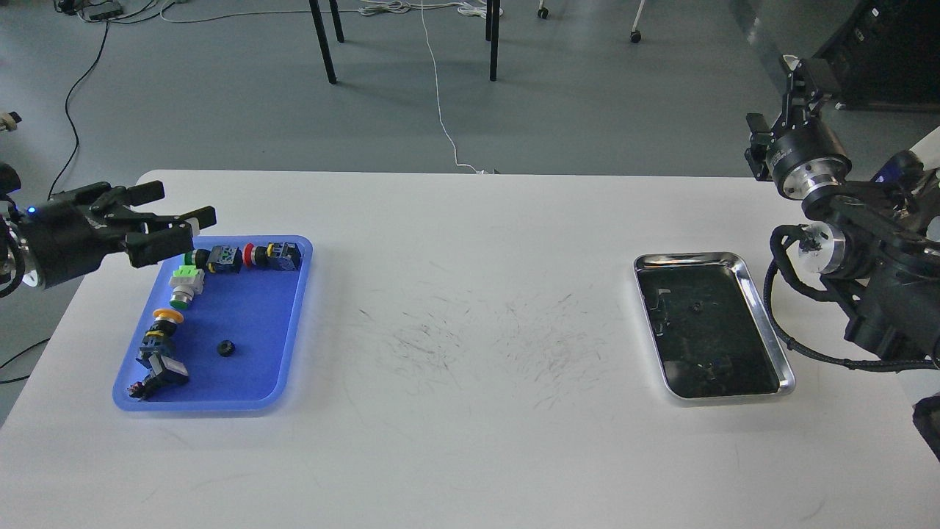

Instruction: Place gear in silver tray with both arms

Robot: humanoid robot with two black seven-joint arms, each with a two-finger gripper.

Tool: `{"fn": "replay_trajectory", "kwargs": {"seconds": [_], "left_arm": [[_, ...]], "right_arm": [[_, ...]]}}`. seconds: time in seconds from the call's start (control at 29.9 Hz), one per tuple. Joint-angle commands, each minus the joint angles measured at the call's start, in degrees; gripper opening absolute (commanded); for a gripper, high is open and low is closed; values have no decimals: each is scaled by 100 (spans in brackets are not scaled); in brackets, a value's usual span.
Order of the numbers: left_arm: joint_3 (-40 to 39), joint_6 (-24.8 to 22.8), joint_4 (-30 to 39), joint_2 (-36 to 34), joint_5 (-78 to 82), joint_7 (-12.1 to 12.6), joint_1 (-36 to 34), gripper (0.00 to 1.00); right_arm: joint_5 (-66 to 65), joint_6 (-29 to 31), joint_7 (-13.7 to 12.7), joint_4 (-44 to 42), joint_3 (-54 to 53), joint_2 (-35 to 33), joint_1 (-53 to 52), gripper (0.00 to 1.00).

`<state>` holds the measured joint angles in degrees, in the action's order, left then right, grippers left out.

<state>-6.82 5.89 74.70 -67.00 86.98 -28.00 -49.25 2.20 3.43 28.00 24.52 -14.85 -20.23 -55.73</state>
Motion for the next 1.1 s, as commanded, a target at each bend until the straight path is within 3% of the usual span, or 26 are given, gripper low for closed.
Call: {"fn": "replay_trajectory", "kwargs": {"seconds": [0.0,0.37,0.67,0.8,1.07], "left_arm": [[23,18,54,-32,29,0,-15,98],[181,79,-96,521,582,0,91,98],[172,509,-324,820,854,0,907,94],[181,800,-632,829,934,0,1171,87],[172,905,-694,838,1004,0,1462,79]], "right_arm": [[0,-1,0,0,0,1,0,94],[-9,-1,0,9,0,-7,-44,94],[0,-1,0,-8,0,-51,-61,94],[-9,-1,0,-8,0,-43,-44,94],[-9,-1,0,-8,0,-43,-70,94]]}}
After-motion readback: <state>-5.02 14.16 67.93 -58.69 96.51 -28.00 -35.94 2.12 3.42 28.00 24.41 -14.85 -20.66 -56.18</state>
